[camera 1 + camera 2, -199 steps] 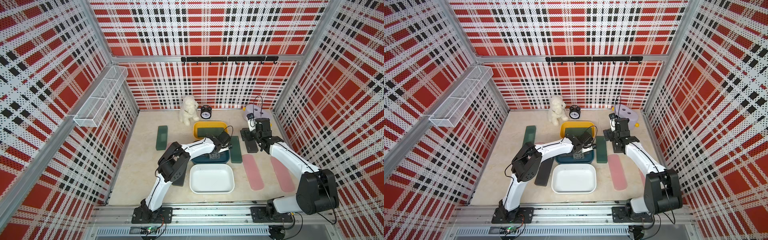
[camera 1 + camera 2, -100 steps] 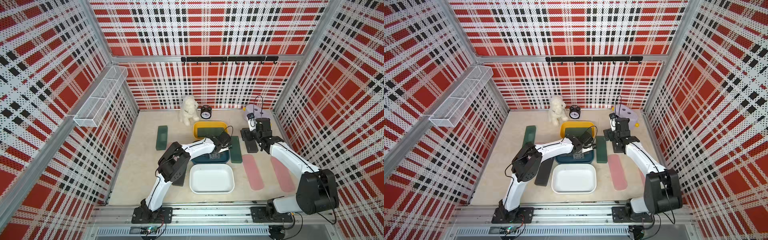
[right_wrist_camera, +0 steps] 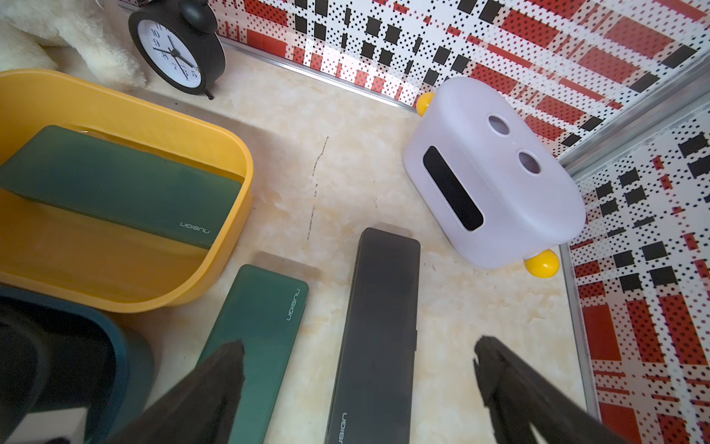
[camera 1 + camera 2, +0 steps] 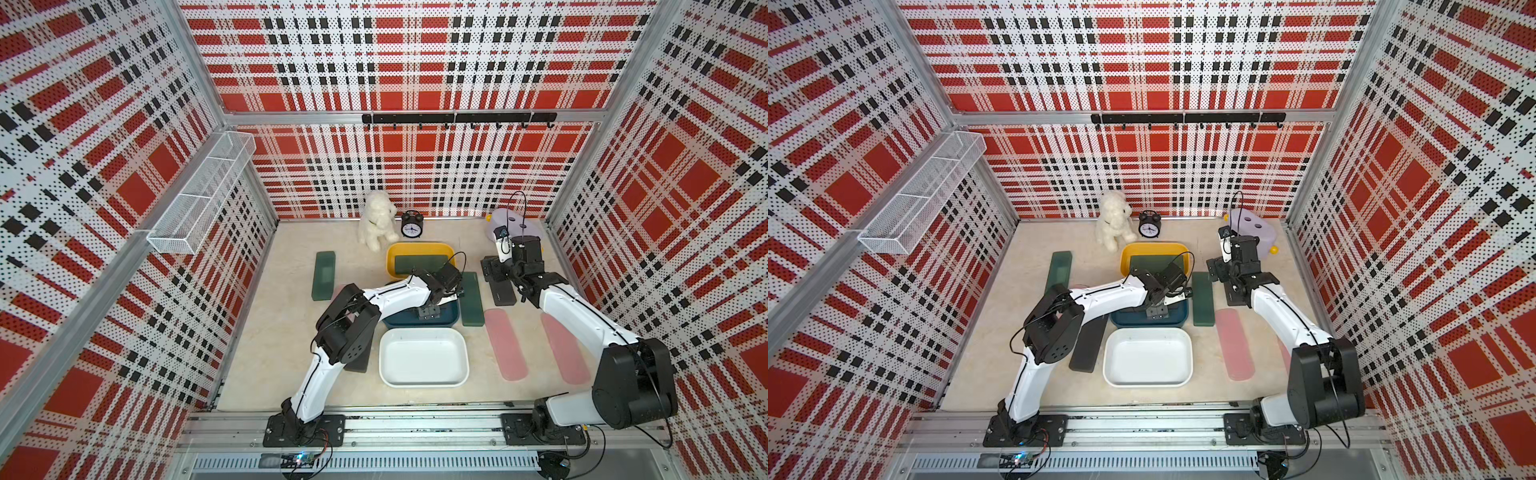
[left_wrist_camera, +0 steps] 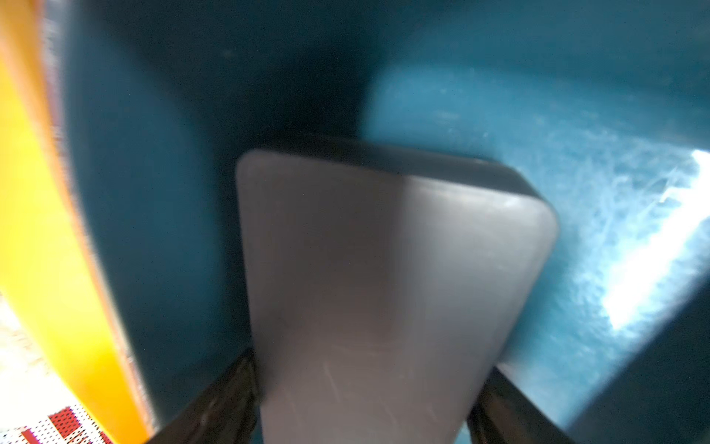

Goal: Place the pencil cases by color into the storage box
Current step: Place the pencil case at the storage box.

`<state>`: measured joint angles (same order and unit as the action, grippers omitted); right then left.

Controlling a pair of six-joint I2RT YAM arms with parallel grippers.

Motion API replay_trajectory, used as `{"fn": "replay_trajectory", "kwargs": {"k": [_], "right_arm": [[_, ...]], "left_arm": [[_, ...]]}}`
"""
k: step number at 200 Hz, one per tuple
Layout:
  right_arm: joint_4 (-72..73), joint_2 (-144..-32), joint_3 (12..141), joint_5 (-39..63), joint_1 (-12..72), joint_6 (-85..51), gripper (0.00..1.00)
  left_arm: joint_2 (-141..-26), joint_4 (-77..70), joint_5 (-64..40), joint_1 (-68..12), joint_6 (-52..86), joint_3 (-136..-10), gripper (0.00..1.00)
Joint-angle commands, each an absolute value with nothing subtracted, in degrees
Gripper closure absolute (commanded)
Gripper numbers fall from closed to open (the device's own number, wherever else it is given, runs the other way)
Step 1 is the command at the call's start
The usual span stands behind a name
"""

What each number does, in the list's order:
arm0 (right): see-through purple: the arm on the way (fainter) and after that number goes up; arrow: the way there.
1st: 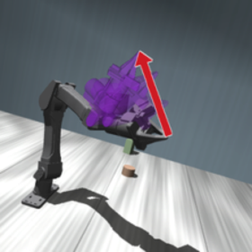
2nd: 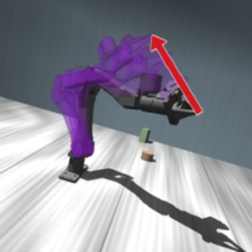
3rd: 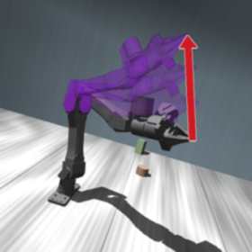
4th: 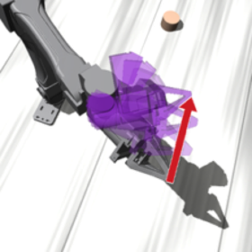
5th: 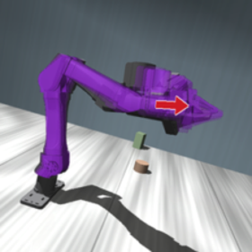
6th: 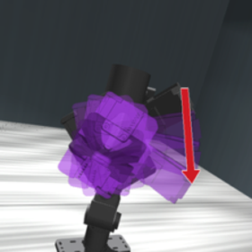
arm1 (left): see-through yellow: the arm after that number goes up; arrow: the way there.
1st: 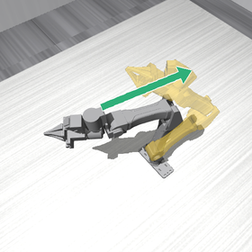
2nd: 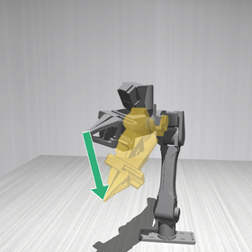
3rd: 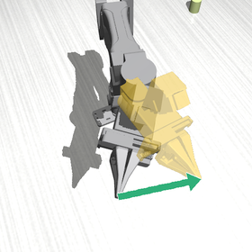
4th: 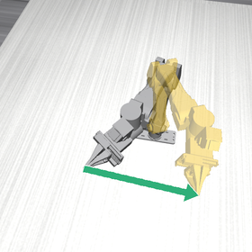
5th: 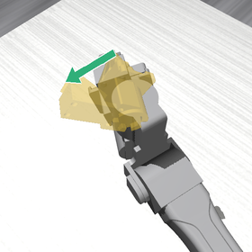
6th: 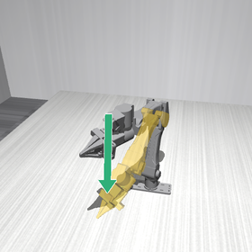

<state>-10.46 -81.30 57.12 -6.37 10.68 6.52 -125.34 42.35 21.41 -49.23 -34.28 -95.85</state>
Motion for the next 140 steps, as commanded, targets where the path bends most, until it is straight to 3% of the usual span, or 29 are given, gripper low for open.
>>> {"fn": "replay_trajectory", "kwargs": {"k": [1,25,30,140], "right_arm": [[-9.9,-80.6,57.8,-6.0,10.1,6.4,0.00],[-10.0,-80.6,57.9,-5.9,10.1,6.4,0.00],[-10.0,-80.6,57.9,-5.9,10.1,6.4,0.00],[-10.2,-80.2,57.8,-5.8,10.1,6.0,0.00]], "left_arm": [[-126.0,41.6,21.5,-49.5,-33.7,-96.1,0.12],[-125.3,41.5,21.9,-49.6,-33.8,-96.1,0.05],[-125.1,41.5,22.0,-49.6,-33.8,-96.1,0.00],[-119.9,41.4,28.0,-50.7,-32.9,-96.4,0.01]]}}
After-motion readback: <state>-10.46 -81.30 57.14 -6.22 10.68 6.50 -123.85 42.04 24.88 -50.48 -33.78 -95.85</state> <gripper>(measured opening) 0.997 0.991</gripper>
